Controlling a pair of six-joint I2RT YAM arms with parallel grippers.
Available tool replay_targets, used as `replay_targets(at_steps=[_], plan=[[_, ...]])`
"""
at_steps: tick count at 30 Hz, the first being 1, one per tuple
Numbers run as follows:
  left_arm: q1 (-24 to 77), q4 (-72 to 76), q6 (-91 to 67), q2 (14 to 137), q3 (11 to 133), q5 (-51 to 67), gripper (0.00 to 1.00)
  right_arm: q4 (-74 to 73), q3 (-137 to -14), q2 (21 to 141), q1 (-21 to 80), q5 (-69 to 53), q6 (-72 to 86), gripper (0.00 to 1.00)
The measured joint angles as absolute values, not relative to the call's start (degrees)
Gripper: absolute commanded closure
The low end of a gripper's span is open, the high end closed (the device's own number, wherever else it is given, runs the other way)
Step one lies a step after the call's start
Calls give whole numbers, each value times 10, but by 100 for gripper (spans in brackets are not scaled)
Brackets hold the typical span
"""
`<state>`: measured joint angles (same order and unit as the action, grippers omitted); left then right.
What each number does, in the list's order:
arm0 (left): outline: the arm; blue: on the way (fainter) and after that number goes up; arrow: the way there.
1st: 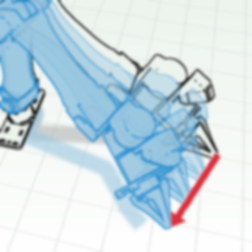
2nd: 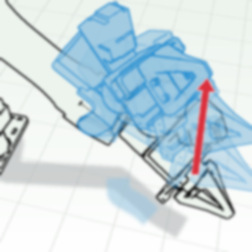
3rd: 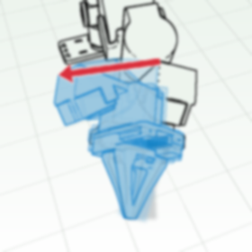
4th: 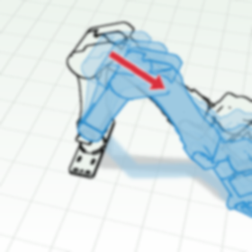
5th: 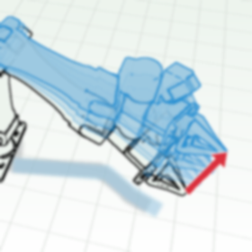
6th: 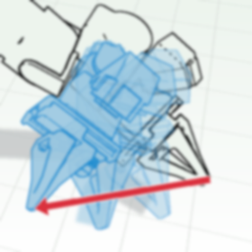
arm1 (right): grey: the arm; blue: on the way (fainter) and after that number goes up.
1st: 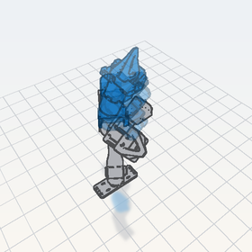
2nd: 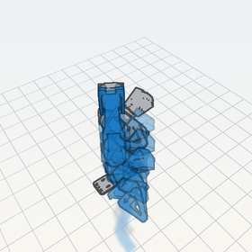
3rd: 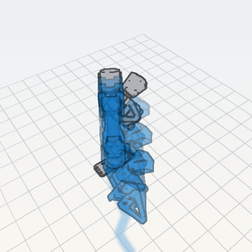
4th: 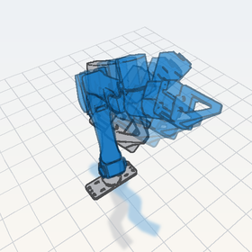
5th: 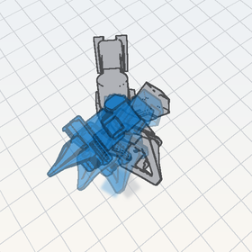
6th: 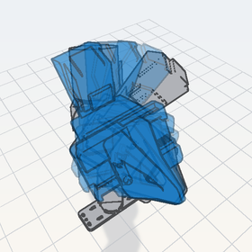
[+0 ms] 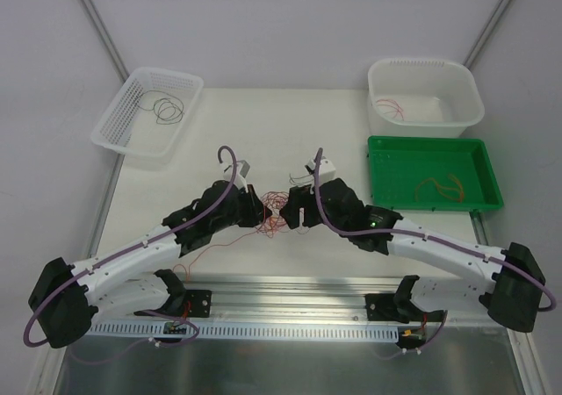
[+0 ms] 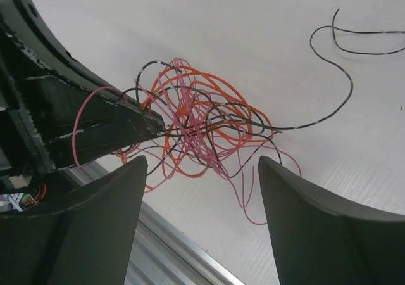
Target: Untangle the cables
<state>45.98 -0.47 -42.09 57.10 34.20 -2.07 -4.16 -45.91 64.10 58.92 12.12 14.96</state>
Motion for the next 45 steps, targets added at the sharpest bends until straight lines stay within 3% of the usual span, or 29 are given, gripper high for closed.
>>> replay_targets(at_steps=[5, 8, 11, 15, 19, 26, 31, 38, 45], plan=[[469, -4, -429, 571, 343, -28, 100, 1, -459, 701, 590, 113, 164, 33], [469, -5, -431, 571, 343, -32, 100, 20, -459, 731, 590, 111, 166, 48], [469, -5, -431, 569, 343, -34, 100, 26, -459, 747, 590, 112, 164, 75], [469, -5, -431, 555, 343, -43, 100, 28, -459, 749, 587, 118, 162, 99], [469, -5, -430, 533, 342, -62, 100, 27, -441, 732, 571, 127, 160, 99], [473, -22, -428, 507, 339, -90, 88, -4, -424, 662, 546, 136, 135, 99], [471, -47, -420, 460, 332, -122, 61, -50, -424, 647, 536, 162, 110, 99], [456, -80, -399, 390, 324, -135, 38, -86, -424, 647, 522, 173, 100, 99], [457, -46, -359, 481, 319, -12, 39, -103, -442, 647, 522, 170, 97, 99]])
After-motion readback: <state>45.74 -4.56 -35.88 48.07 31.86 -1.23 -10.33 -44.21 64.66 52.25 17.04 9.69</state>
